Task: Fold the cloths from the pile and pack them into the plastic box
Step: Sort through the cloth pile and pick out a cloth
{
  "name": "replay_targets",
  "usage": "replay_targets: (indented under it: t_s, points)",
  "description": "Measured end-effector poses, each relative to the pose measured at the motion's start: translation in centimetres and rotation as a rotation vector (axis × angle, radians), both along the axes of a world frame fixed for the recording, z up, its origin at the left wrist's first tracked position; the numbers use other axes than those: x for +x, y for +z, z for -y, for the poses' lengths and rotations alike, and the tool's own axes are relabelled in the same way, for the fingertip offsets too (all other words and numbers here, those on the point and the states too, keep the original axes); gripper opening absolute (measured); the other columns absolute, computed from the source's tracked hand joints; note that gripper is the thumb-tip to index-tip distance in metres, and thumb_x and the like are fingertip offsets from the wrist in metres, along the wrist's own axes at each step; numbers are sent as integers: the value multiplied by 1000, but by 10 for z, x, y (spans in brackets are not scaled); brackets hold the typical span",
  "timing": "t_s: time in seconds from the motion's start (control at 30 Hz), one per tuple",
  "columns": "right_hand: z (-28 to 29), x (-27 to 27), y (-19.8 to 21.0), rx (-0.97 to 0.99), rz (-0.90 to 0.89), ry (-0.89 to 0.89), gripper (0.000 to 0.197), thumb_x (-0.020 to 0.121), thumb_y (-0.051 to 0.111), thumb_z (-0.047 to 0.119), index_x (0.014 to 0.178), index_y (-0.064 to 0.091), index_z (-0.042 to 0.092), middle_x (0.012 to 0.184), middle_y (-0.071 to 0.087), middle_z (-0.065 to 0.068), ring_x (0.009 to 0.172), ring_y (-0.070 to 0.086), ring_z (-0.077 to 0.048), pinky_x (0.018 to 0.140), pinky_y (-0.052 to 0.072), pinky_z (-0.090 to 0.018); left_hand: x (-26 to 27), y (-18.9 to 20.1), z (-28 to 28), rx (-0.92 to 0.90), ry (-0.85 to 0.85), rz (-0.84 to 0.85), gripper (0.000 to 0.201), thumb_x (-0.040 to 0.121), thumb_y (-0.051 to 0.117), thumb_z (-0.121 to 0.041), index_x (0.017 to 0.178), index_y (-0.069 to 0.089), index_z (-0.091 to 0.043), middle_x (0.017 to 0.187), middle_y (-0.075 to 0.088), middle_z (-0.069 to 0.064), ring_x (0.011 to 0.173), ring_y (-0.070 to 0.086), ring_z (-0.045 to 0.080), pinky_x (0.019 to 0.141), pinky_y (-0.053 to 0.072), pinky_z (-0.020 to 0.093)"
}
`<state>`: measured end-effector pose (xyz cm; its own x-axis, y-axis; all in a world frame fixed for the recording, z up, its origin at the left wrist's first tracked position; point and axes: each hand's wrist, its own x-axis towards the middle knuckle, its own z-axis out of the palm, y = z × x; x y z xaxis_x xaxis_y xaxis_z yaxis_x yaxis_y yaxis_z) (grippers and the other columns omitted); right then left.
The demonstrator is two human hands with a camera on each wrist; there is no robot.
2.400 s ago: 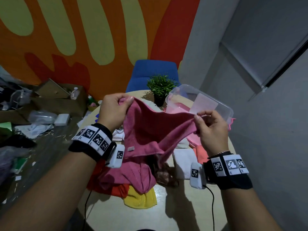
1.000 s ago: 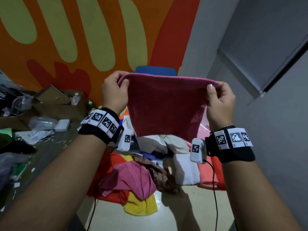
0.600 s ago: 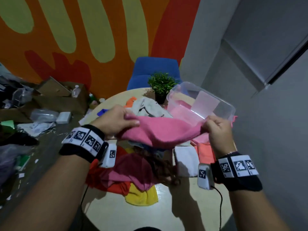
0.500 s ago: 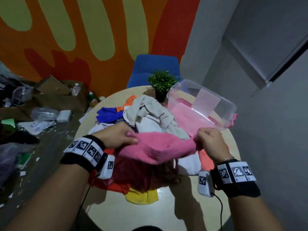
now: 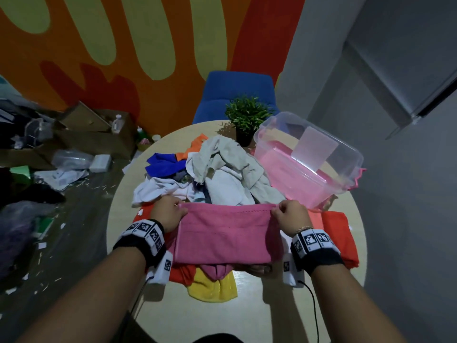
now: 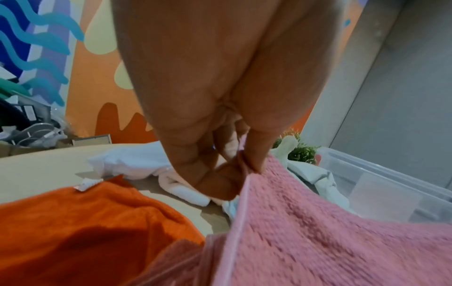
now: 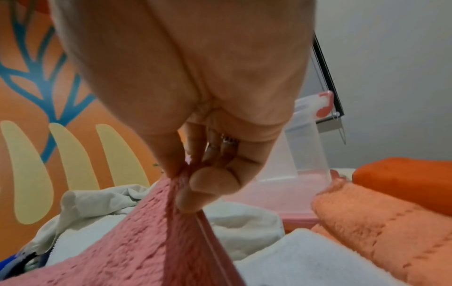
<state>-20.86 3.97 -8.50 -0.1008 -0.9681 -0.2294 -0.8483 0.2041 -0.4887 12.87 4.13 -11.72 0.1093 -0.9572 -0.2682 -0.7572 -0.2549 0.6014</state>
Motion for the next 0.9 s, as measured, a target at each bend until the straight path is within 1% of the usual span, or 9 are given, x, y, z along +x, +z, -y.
replay_targets:
  t_s: [0.07,0.13,0.17,0.3,0.43,0.5,0.63,0.77,0.9]
  points:
    - [7,8,-4,-21,15,-49,12,91,64,23,96,72,15,92,72,-8,94,67,-28,86,51,-33,-2,-11,3,18,38,28,18,89,65,-12,73,65,-5,85,71,15,83,65,33,69,44,30]
    - [6,12,-10,-33,22,-48,28,87,70,19,114,68,15,109,69,-5,102,65,-23,94,50,-32,-8,-14,-1,21,75,91,7,89,63,-11,93,68,-11,107,69,14,97,64,34,82,50,33]
    - [3,15,-11,-23,6,-11,28,84,73,19,111,68,15,108,68,-3,100,64,-21,90,50,-30,-10,-17,-4,-17,83,139,16,86,64,-11,101,66,-16,114,65,11,101,62,33,87,51,36]
    - [-18,23,-34,197,-36,193,21,72,81,27,84,66,18,88,67,3,85,62,-18,70,45,-24,-28,-24,-19,-100,-74,178,15,80,68,-21,88,57,-26,98,59,0,94,60,26,79,52,38]
    - [-39,18,-57,254,-228,93,29,85,63,36,103,60,13,107,61,-10,99,61,-30,83,50,-34,-38,-37,-28,276,174,199,49,93,60,-30,133,43,-7,135,48,20,121,52,40,99,45,43]
    - [-48,12,-66,330,-222,37,32,86,62,38,104,62,11,102,65,-10,94,64,-28,77,51,-31,-35,-40,-32,389,186,203,56,96,57,-35,136,38,-1,139,51,23,124,53,40,98,45,40]
    - [-60,1,-71,360,-120,-35,24,85,67,32,87,72,9,74,66,-3,72,62,-21,63,45,-24,-18,-40,-34,445,22,222,58,91,65,-43,132,53,-4,133,61,16,117,60,33,91,49,33]
    - [-59,0,-60,259,-49,-64,17,92,58,28,84,63,14,81,64,-2,77,57,-20,63,38,-25,-11,-30,-39,289,-89,159,49,81,79,-21,126,62,-13,124,67,6,112,63,27,94,49,31]
    - [-49,0,-49,124,104,-102,17,93,57,21,77,55,18,76,61,3,80,60,-23,67,40,-29,-14,-18,-38,78,-34,129,13,84,66,-9,74,70,-16,87,73,9,89,68,30,77,49,30]
